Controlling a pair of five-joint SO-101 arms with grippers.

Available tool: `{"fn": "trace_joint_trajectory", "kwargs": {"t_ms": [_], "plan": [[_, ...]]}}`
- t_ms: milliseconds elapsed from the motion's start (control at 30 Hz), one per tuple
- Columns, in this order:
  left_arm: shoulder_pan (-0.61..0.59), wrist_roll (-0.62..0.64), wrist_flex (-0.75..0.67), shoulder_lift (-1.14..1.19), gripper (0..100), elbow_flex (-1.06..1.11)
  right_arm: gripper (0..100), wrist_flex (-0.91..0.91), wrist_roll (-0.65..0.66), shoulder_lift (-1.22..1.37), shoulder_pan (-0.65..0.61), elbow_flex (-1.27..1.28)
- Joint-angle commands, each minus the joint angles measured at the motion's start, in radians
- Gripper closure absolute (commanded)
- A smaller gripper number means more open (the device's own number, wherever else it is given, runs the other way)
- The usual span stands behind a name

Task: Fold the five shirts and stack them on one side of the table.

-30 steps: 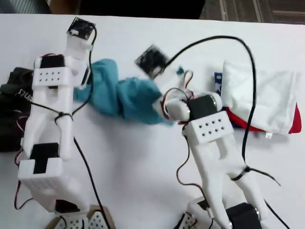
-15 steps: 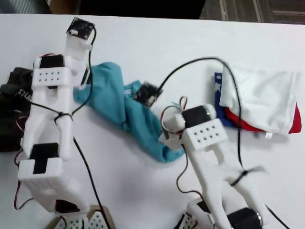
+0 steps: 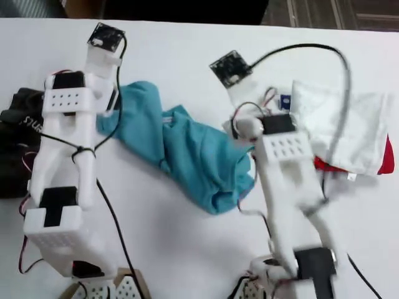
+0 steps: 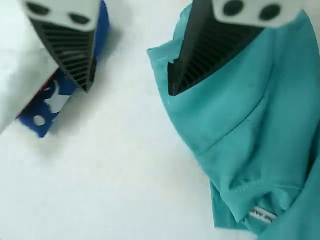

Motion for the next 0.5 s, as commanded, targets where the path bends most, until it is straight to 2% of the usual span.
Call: {"fn": "trace_joint_trajectory", "kwargs": {"t_ms": [0, 233, 467], "plan": [[-0.011, 0.002, 0.005, -0.005, 83, -0.036, 75.9, 0.015, -0.044, 0.188, 0.004, -0.107], [-0.011, 0.002, 0.005, -0.005, 83, -0.036, 75.8, 0.248, -0.071, 0.426, 0.007, -0.287], [-0.011, 0.002, 0.005, -0.005, 83, -0.036, 75.8, 0.394, -0.072, 0.519, -0.001, -0.397]]}}
